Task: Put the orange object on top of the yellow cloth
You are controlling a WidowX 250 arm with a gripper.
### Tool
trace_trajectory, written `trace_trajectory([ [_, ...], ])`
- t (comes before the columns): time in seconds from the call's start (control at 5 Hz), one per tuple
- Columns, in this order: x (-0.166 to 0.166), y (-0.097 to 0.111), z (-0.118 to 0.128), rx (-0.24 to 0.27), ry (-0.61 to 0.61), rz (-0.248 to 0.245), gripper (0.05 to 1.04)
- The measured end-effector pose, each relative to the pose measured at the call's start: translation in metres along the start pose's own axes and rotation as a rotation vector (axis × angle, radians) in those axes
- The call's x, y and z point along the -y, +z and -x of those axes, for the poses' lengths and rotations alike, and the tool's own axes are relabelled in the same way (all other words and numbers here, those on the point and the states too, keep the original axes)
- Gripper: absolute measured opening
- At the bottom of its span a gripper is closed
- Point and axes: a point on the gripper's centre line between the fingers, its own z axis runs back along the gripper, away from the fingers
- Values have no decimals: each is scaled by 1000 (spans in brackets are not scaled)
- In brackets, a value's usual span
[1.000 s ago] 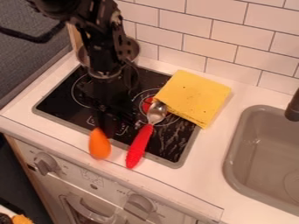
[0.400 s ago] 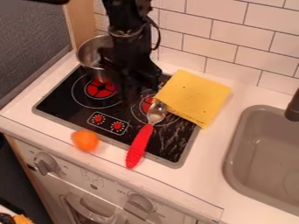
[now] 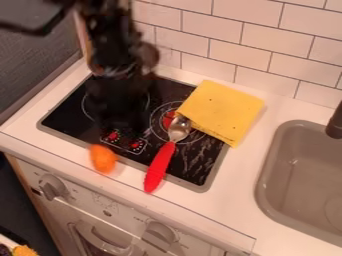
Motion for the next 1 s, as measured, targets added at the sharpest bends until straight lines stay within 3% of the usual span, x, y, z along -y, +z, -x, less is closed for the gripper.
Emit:
trace_trajectory([
  [0.2, -4, -2, 8, 24, -33, -31, 1007],
  [0.6, -14, -8, 13, 15, 12, -40, 1001],
  [1.0, -18, -37, 14, -36, 25, -52, 1001],
])
